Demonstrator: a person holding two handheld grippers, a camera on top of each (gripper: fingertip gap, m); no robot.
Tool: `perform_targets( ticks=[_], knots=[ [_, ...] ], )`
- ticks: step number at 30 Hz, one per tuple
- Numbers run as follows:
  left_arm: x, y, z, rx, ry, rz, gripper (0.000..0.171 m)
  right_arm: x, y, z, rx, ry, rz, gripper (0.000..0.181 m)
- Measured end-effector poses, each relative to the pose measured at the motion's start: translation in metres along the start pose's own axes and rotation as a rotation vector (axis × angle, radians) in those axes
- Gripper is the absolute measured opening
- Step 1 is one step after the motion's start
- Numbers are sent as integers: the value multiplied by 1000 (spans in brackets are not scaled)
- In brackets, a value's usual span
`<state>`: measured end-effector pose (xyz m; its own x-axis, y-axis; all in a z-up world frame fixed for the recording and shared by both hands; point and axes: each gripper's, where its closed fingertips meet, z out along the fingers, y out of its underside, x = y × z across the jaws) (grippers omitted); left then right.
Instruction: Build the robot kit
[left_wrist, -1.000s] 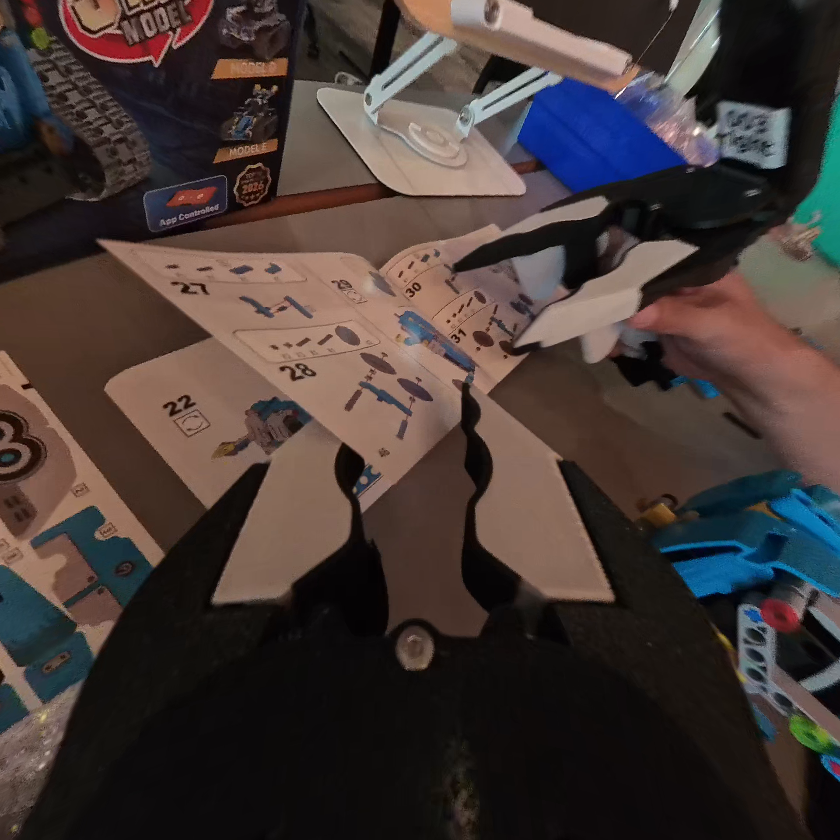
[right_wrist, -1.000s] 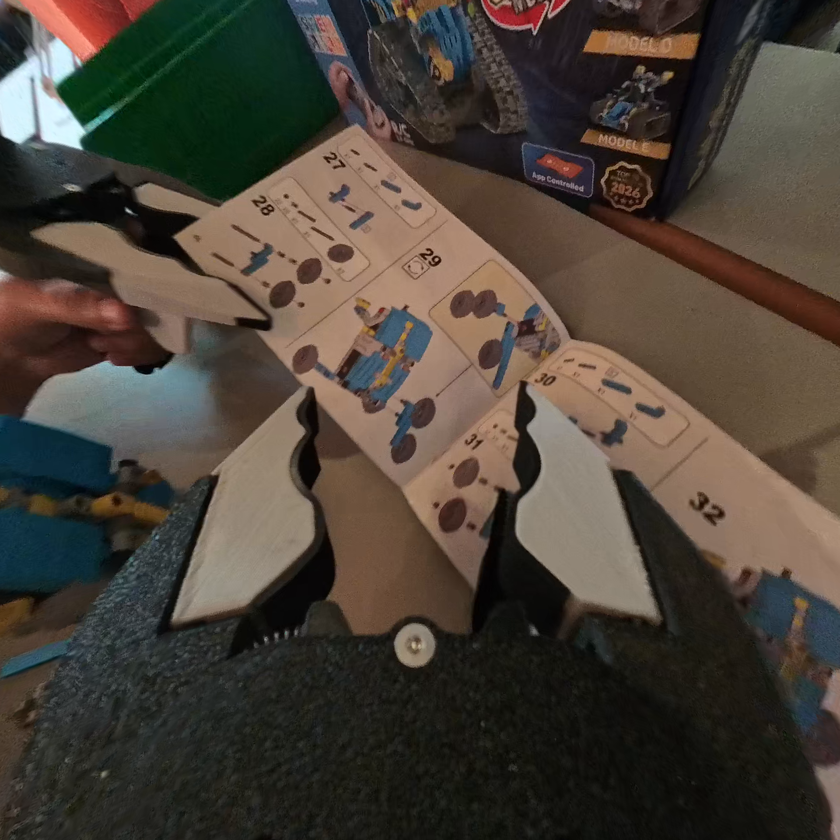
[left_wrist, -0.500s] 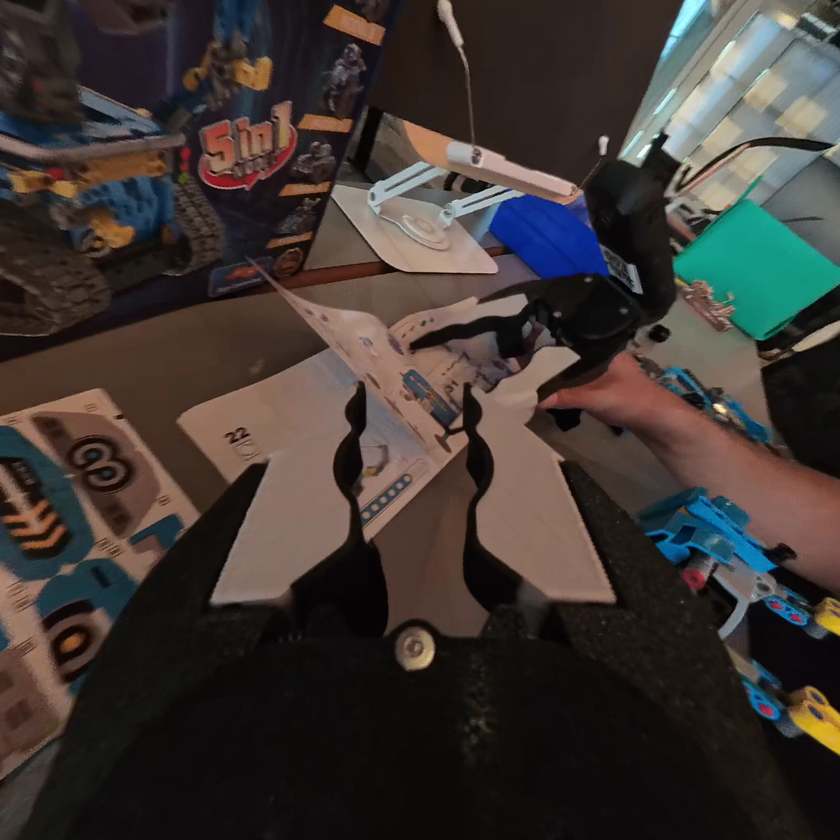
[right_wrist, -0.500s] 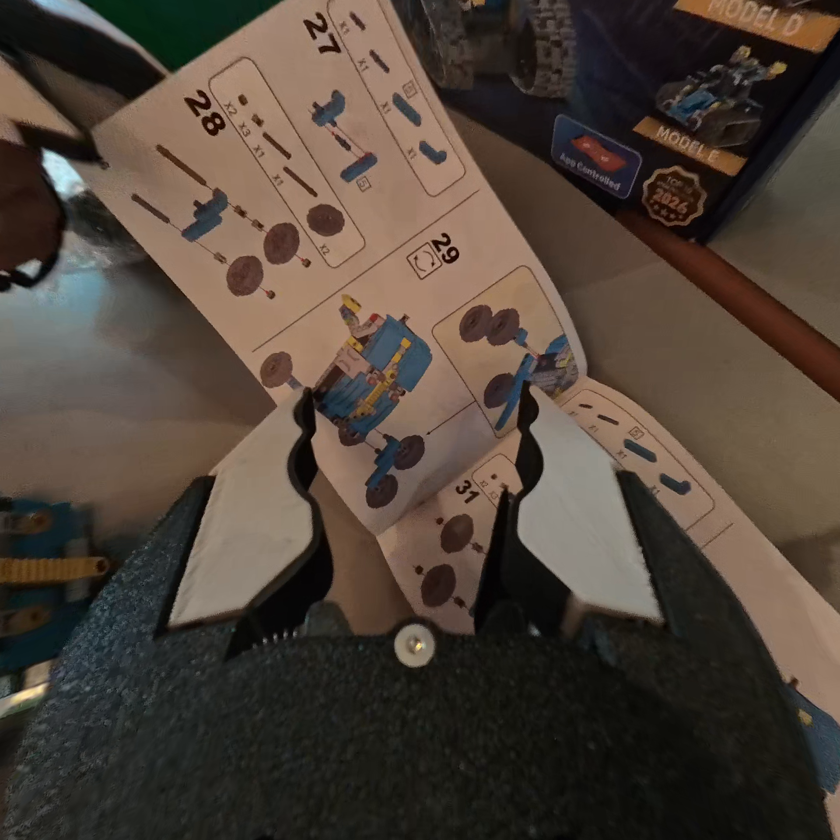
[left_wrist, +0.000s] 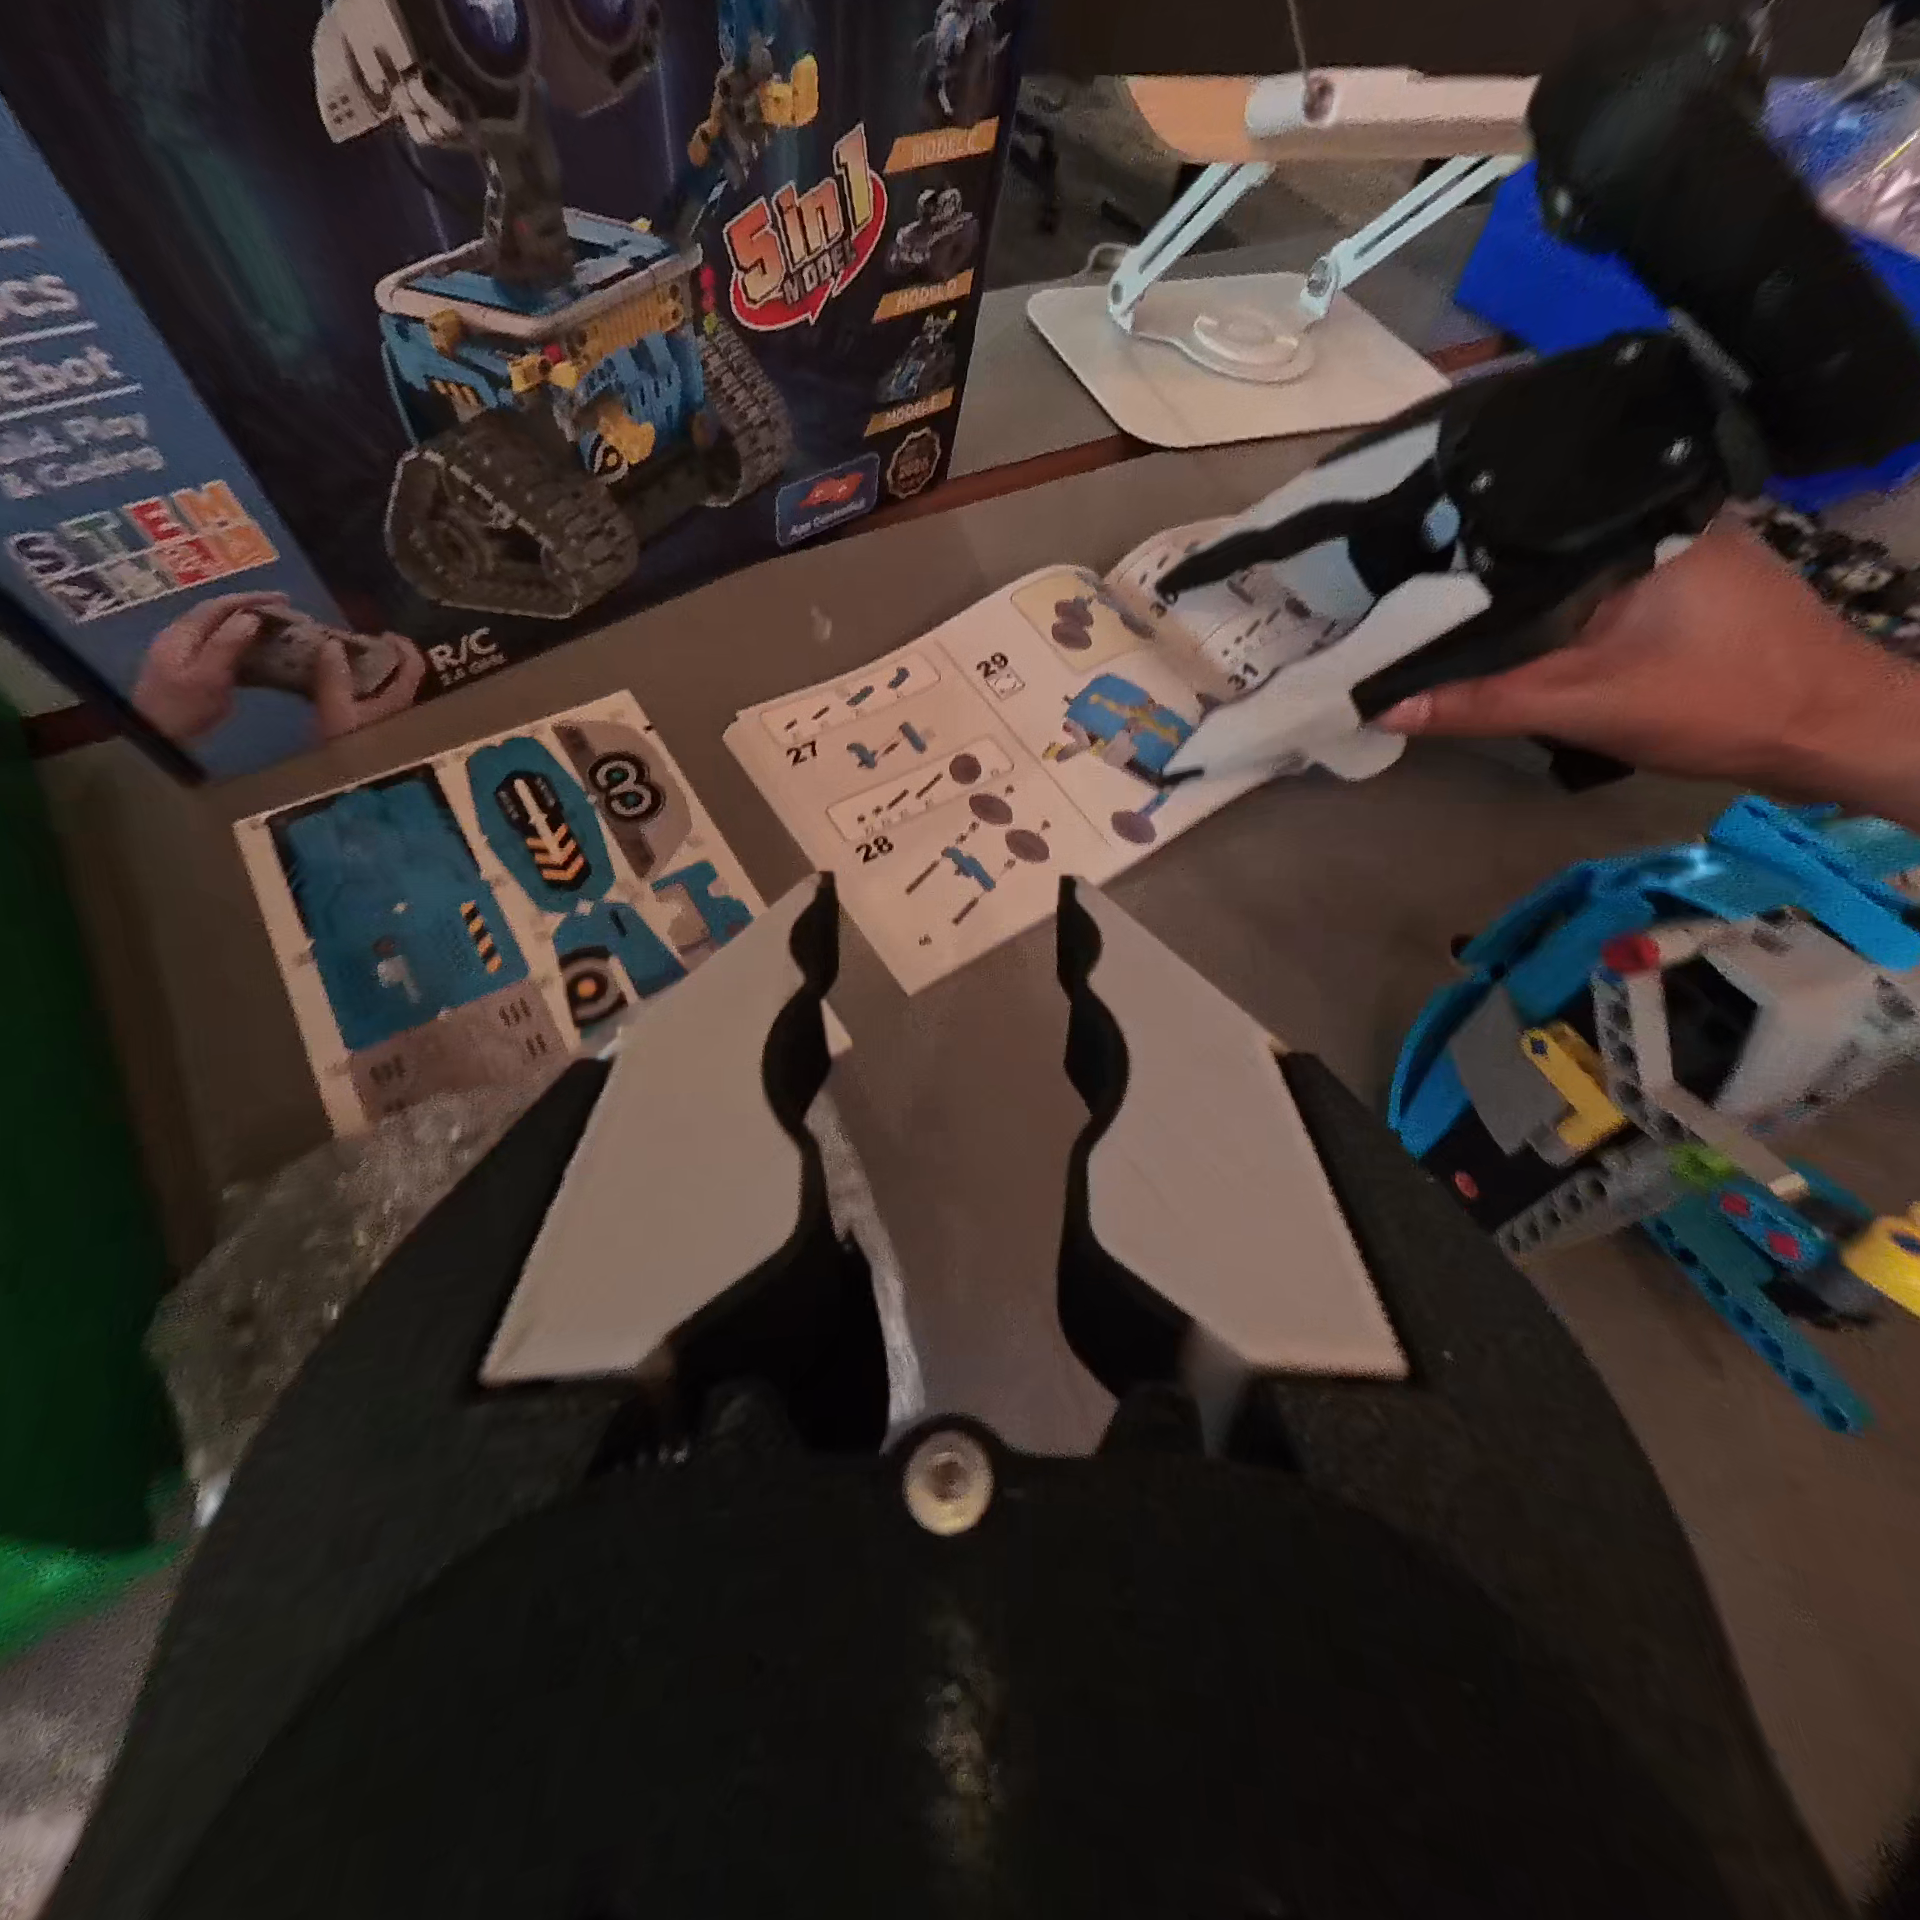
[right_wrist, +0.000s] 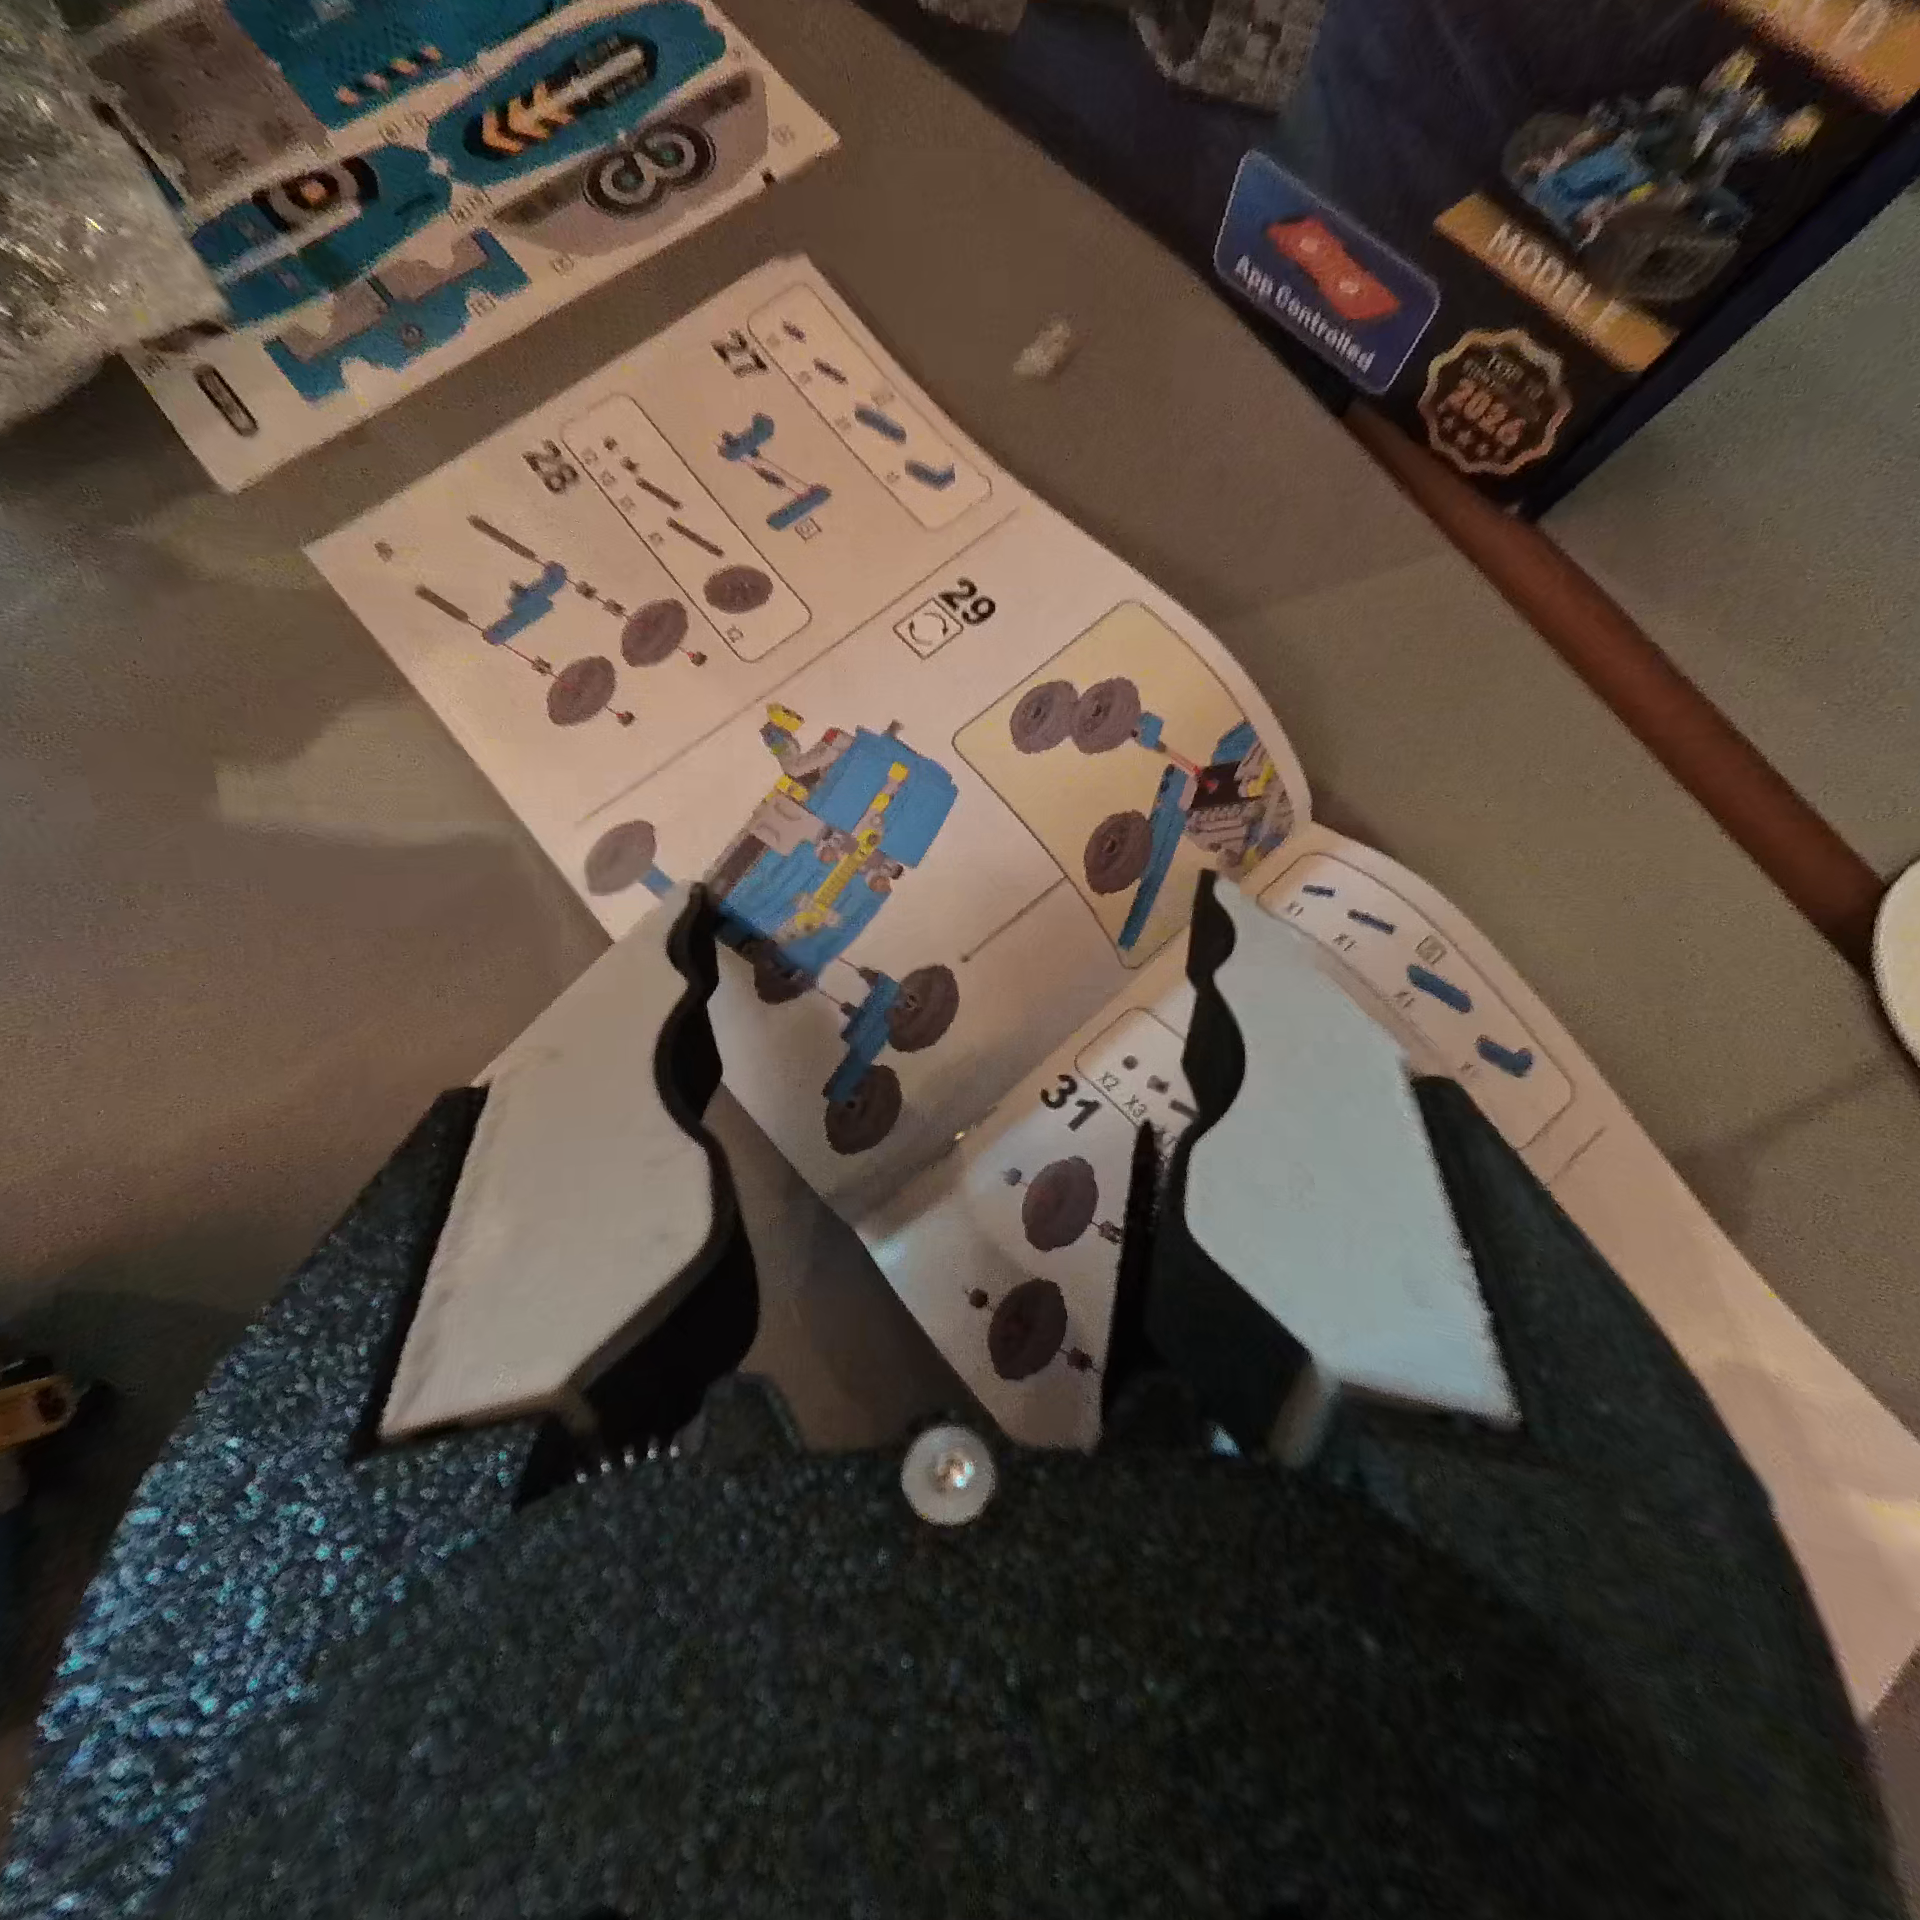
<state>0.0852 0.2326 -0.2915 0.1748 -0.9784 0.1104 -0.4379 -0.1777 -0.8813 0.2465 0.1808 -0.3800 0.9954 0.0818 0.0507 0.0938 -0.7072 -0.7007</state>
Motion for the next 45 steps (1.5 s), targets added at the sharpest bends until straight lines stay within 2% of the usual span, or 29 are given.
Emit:
perform_targets(
  ticks=[4, 8, 10, 14, 18, 23, 28, 30, 33, 36, 39, 45],
  knots=[
    [21, 14, -24, -22, -65, 50, 42, -16, -20, -15, 90, -78, 7, 78],
    [36, 25, -43, 20, -143, -12, 42, -39, -6, -2, 29, -227, 88, 87],
    [36, 35, -48, 55, -198, -69, 42, -41, -4, 0, 33, -250, 112, 88],
    [24, 50, -58, 134, -347, -81, 42, -30, -25, -28, 143, -250, 144, 85],
    [16, 58, -62, 193, -413, -31, 42, -15, -34, -59, 256, -251, 268, 85],
    [16, 55, -62, 231, -404, -45, 42, 0, -16, -78, 349, -149, 331, 84],
    [12, 56, -67, 253, -422, -52, 42, 25, -49, -105, 477, -147, 311, 81],
    [10, 52, -74, 287, -463, -33, 39, 30, -56, -105, 476, -128, 263, 81],
    [14, 46, -78, 324, -467, -23, 39, 28, -68, -114, 499, -88, 158, 79],
    [19, 41, -78, 332, -491, 35, 39, 18, -78, -126, 545, -97, 127, 78],
    [26, 38, -80, 351, -481, 60, 39, 10, -75, -122, 519, -100, 109, 81],
    [13, 37, -94, 414, -490, -57, 39, 7, -55, -105, 486, -138, 172, 82]
  ],
)
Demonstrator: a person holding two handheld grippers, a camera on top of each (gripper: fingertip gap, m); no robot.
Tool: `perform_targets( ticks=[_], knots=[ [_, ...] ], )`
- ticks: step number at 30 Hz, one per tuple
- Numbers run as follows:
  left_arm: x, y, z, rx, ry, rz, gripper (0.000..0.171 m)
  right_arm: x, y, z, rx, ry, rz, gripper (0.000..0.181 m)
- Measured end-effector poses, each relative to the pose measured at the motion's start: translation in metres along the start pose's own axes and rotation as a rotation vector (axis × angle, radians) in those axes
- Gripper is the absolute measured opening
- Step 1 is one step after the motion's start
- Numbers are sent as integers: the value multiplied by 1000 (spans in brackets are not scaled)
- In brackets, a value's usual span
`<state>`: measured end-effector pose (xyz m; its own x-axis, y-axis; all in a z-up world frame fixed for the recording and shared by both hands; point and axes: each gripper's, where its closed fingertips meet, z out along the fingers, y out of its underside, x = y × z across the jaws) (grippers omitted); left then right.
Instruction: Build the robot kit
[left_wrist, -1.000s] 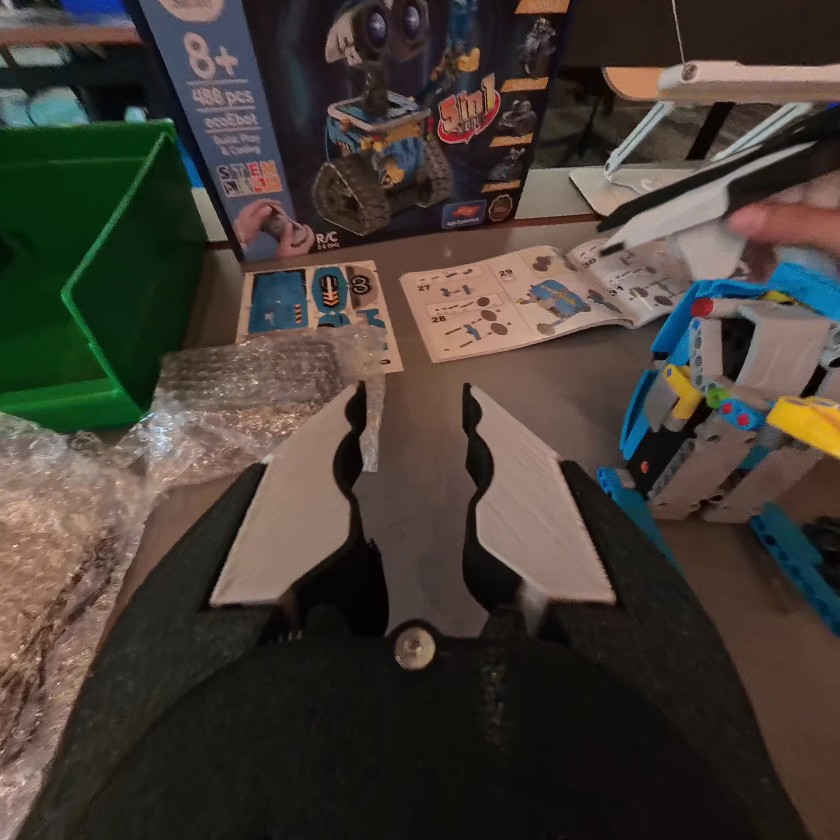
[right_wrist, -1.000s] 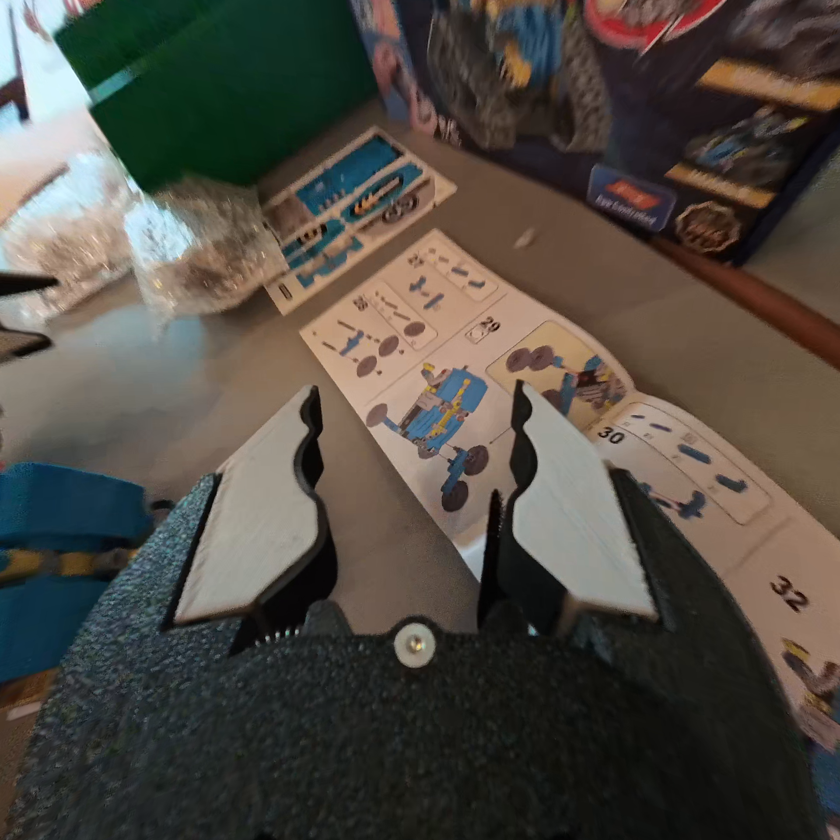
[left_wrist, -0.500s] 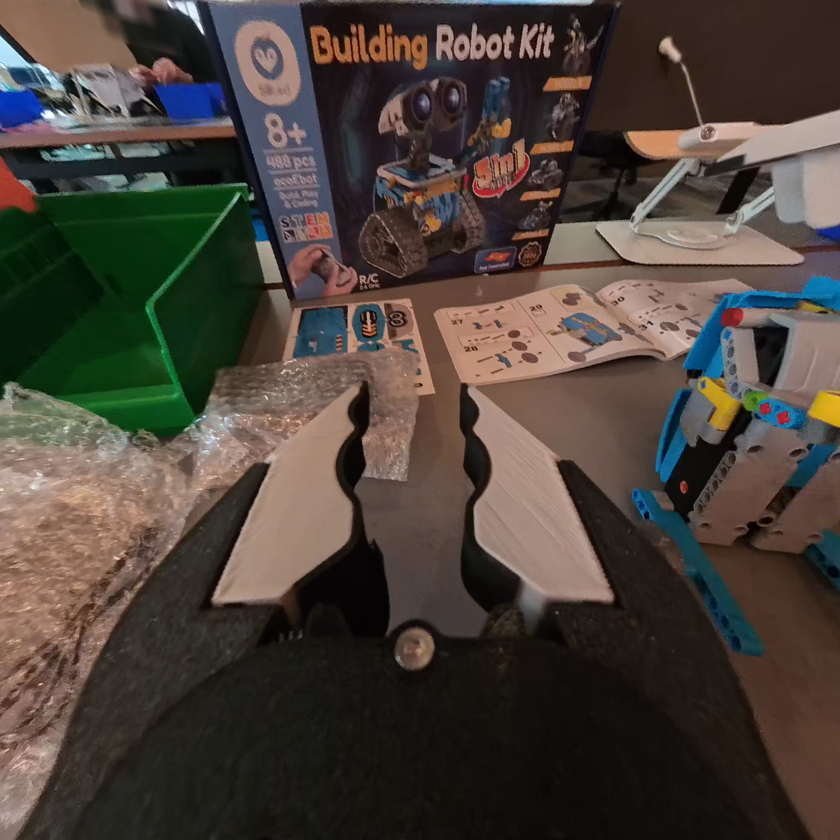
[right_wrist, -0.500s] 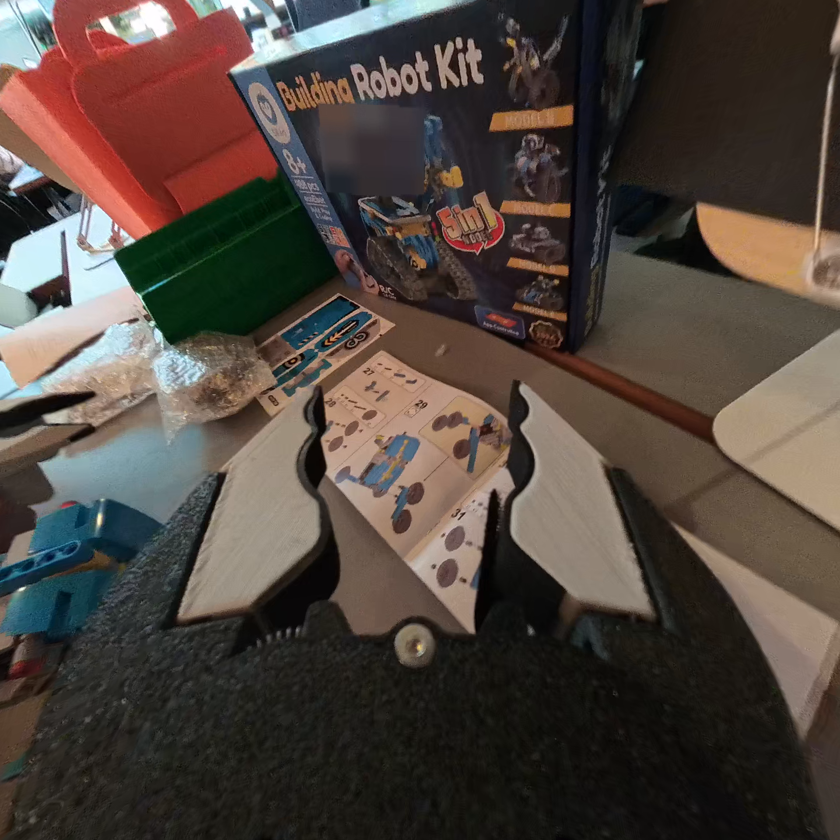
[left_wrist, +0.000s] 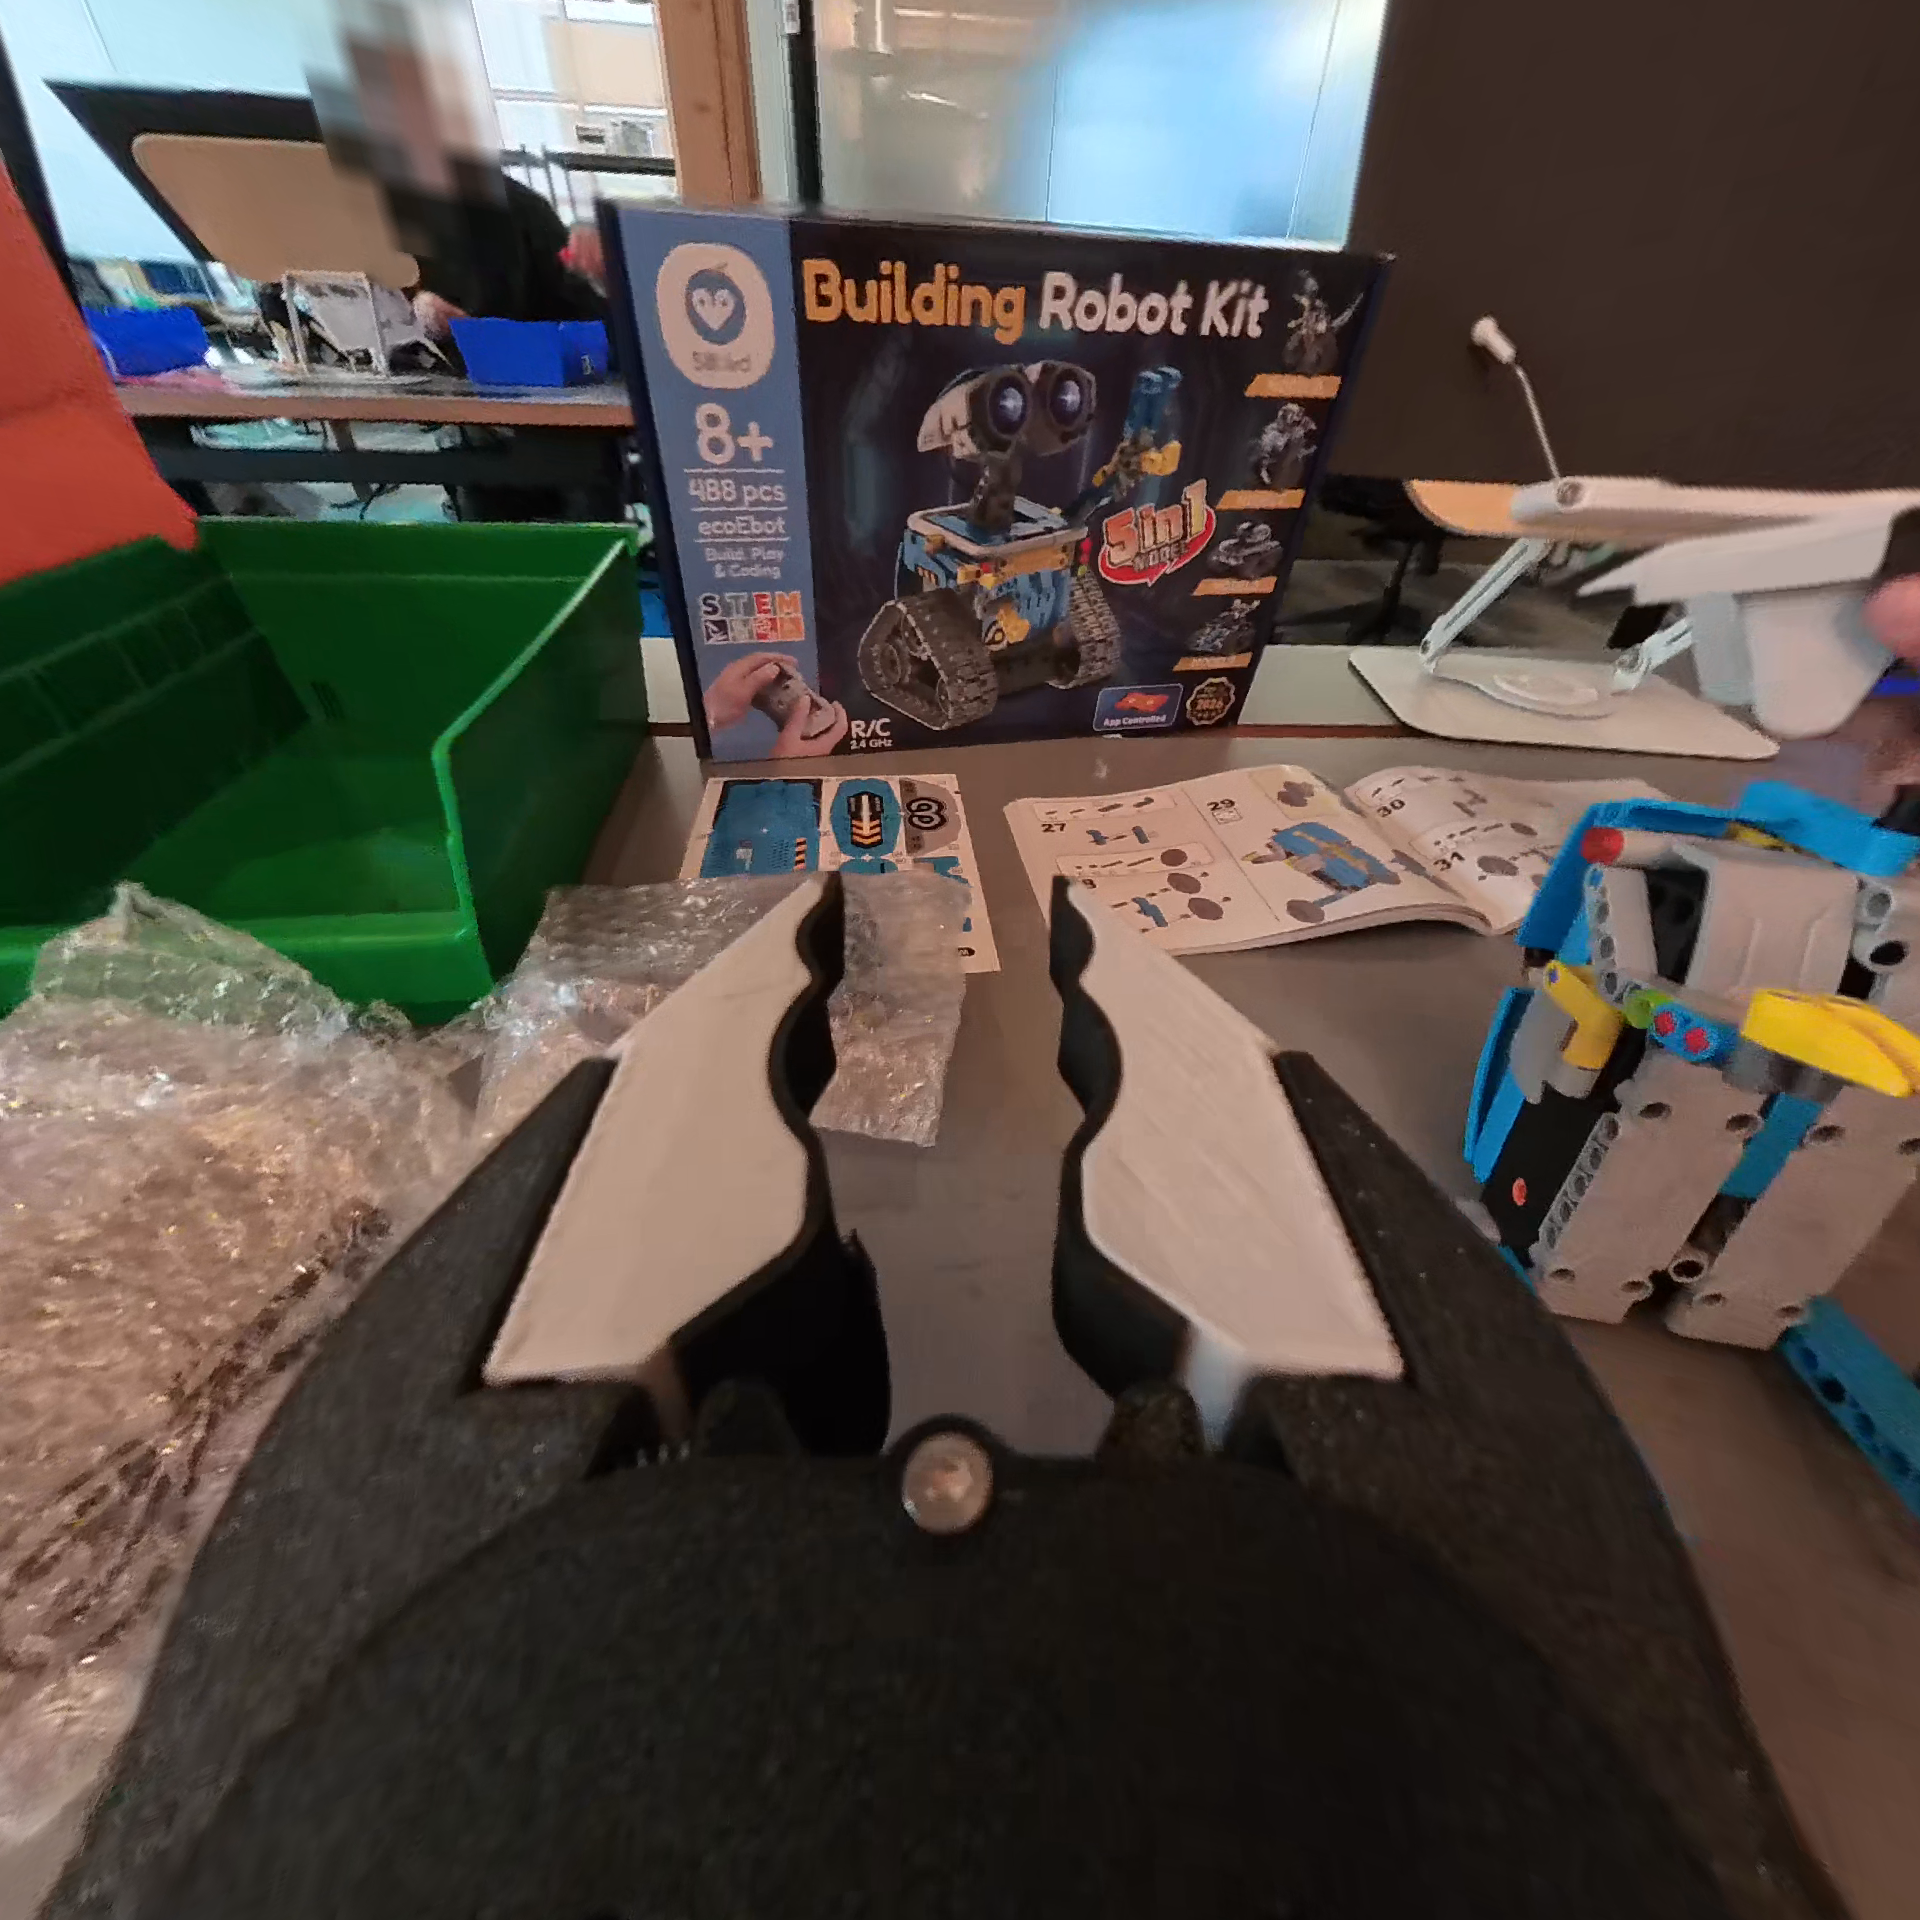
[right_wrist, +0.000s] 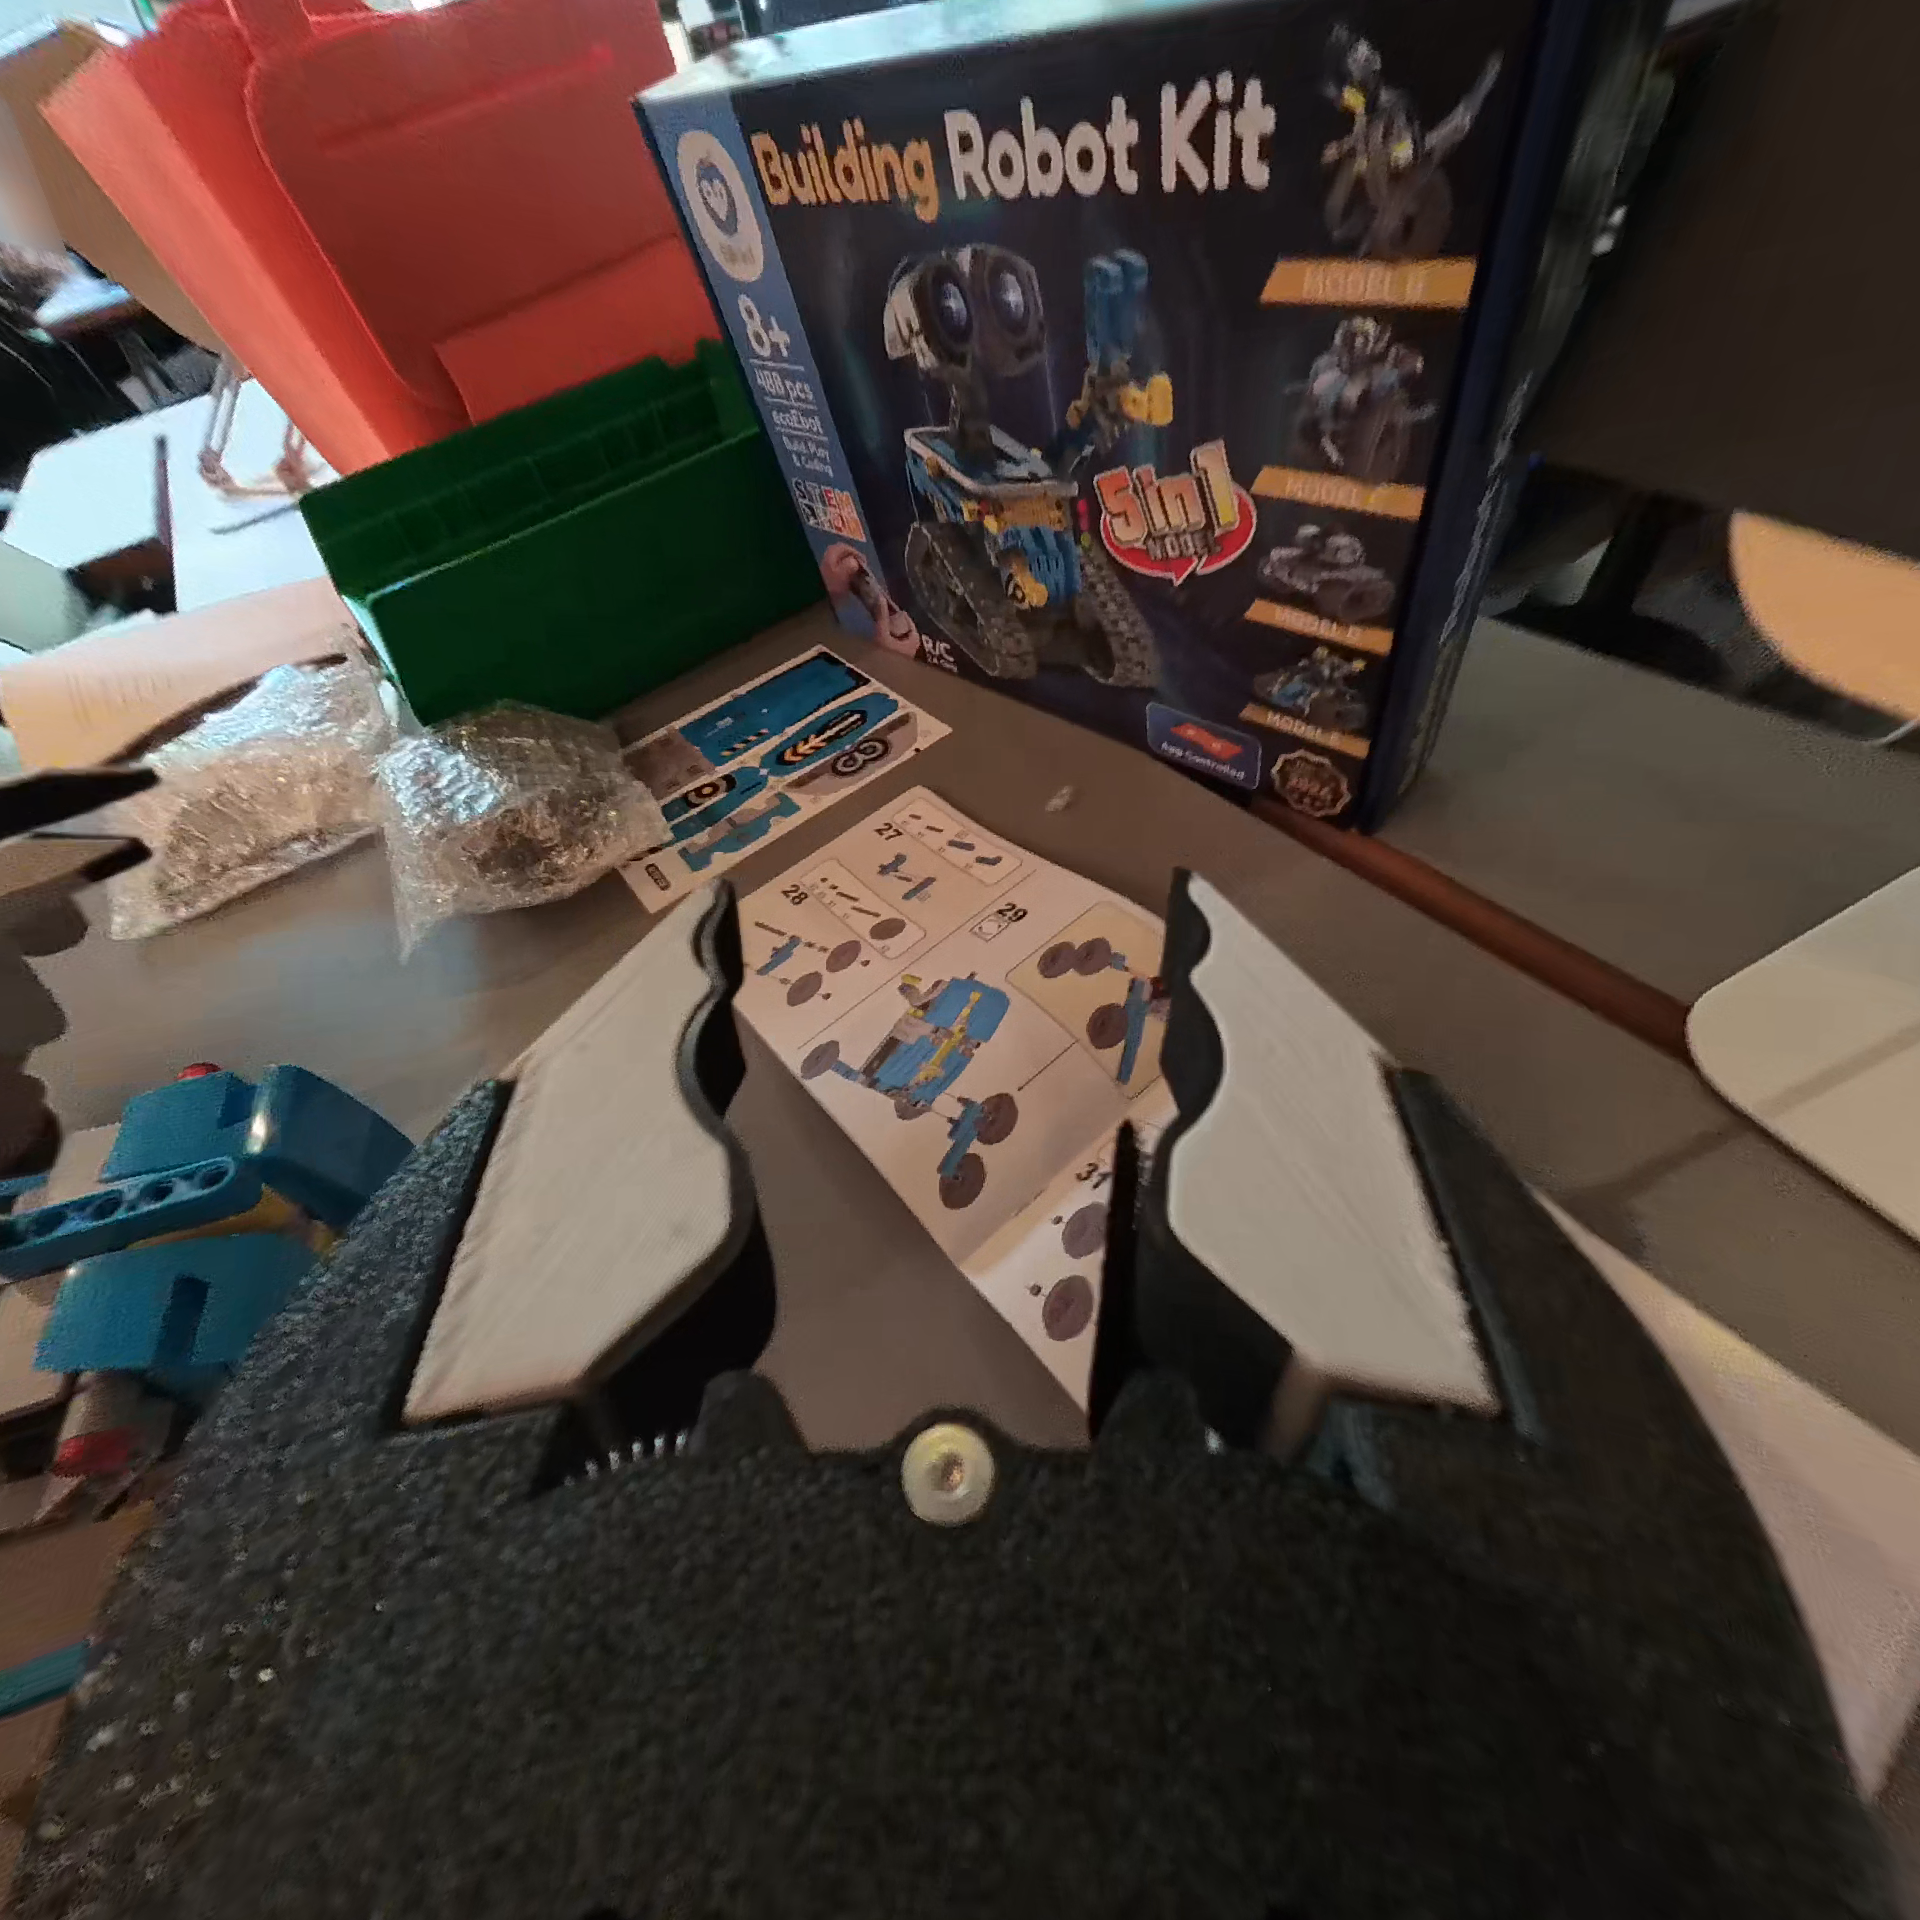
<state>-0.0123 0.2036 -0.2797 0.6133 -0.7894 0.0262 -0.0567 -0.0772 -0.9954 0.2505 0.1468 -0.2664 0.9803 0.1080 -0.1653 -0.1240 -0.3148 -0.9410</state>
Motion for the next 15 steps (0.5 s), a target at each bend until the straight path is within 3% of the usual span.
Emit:
perform_targets(
  ticks=[6, 11, 15],
  knots=[
    [-11, 1, -2, 5, 15, -120, 39, -1, -7, -7, 76, -72, 183, 87],
    [-2, 5, -3, -15, 59, -118, 40, 12, 9, -7, 10, 25, 41, 84],
    [11, 6, -7, -27, 106, -91, 40, 10, 19, -4, 39, -48, 127, 87]
  ],
)
